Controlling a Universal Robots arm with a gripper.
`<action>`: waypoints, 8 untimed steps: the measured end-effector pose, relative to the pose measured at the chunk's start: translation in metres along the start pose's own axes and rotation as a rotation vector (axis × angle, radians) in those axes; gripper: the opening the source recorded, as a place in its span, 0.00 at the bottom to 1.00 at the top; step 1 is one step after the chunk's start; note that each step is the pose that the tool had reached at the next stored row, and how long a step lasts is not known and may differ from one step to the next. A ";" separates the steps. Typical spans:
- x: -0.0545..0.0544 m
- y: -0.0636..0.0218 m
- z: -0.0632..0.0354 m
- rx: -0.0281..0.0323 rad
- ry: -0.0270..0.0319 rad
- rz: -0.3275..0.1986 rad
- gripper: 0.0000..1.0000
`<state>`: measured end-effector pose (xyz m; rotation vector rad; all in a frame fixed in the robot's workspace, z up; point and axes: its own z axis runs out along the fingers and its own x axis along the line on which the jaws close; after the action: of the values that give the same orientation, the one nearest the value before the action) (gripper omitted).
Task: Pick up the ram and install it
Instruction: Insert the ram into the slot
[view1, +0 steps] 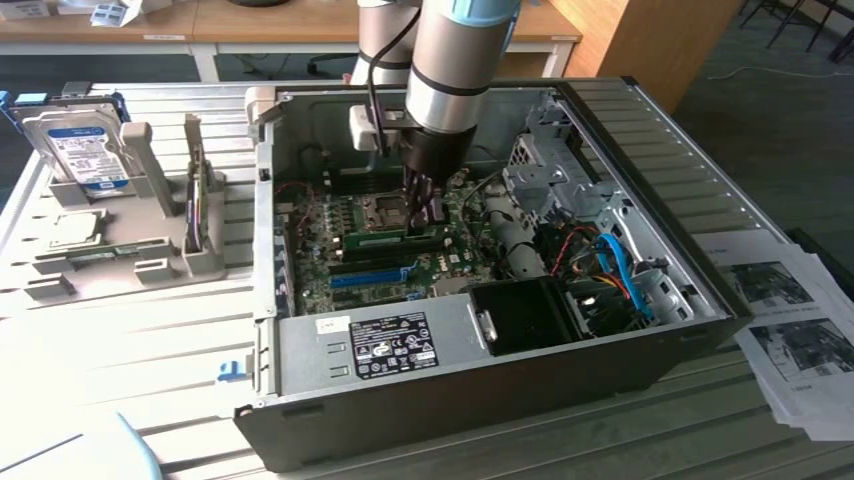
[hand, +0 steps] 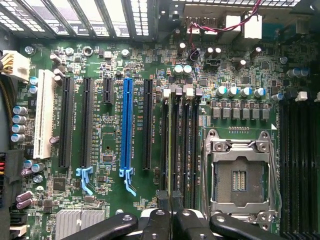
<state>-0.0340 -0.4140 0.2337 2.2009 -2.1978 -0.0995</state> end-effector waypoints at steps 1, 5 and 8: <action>0.000 0.0000 -0.0003 0.0000 0.0000 0.000 0.11; 0.000 0.0000 -0.0014 0.0002 -0.0004 0.000 0.11; 0.000 0.0000 -0.0015 0.0001 -0.0002 0.000 0.11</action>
<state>-0.0339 -0.4139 0.2352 2.2012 -2.1979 -0.0997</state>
